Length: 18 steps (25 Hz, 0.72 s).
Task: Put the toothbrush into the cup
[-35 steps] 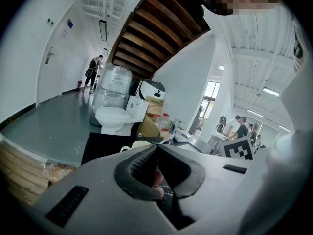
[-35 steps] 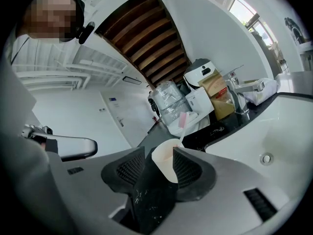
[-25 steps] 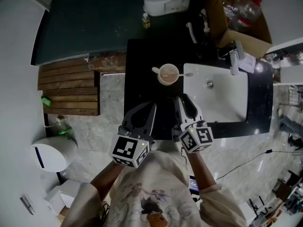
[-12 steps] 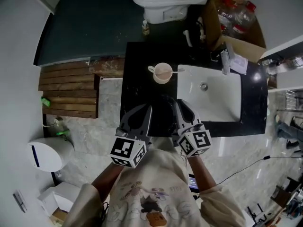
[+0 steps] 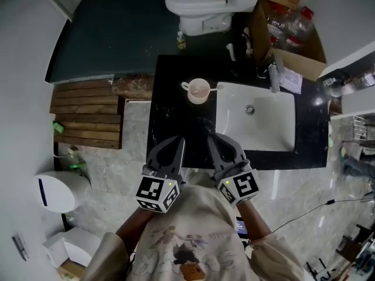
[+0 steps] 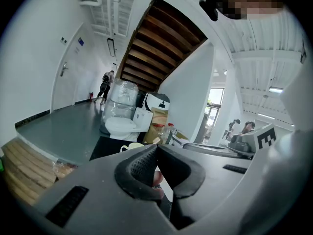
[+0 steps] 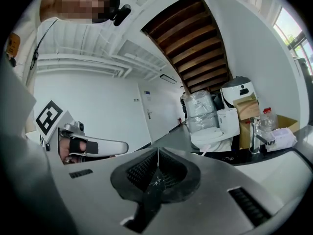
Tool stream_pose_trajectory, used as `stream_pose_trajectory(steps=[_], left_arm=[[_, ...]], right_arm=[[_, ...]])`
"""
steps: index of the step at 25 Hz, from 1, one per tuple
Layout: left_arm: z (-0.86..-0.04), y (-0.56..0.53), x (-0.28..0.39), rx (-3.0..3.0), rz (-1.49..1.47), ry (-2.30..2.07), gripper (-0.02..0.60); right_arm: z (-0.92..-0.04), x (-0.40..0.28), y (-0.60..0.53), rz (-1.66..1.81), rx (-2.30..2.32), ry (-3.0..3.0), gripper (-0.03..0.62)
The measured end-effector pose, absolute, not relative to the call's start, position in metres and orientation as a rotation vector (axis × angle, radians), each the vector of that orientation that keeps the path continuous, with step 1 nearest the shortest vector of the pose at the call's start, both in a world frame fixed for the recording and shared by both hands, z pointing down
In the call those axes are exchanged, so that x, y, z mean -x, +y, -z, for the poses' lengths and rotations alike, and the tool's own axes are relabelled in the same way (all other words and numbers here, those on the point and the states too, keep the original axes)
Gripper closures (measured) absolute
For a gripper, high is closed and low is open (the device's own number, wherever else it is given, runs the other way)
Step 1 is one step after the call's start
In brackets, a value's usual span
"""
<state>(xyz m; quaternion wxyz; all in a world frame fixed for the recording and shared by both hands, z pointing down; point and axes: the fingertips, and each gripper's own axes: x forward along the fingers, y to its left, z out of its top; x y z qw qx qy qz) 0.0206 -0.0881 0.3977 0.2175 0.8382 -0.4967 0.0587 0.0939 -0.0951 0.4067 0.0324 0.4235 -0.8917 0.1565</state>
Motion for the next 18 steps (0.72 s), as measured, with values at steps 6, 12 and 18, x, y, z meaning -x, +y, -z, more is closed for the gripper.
stream_pose_trajectory(steps=[6, 12, 18], left_arm=[[-0.399, -0.068, -0.022, -2.316, -0.175, -1.385, 0.568], [-0.400, -0.058, -0.018, -2.319, -0.173, -1.369, 0.569], [-0.398, -0.059, -0.024, -2.360, -0.186, -1.355, 0.569]], right_arm=[[-0.411, -0.095, -0.082, -0.500, -1.188, -2.741, 0.576], [-0.401, -0.099, -0.076, -0.406, -1.185, -2.707, 0.577], [-0.392, -0.092, -0.078, -0.480, -1.130, -2.746, 0.577]])
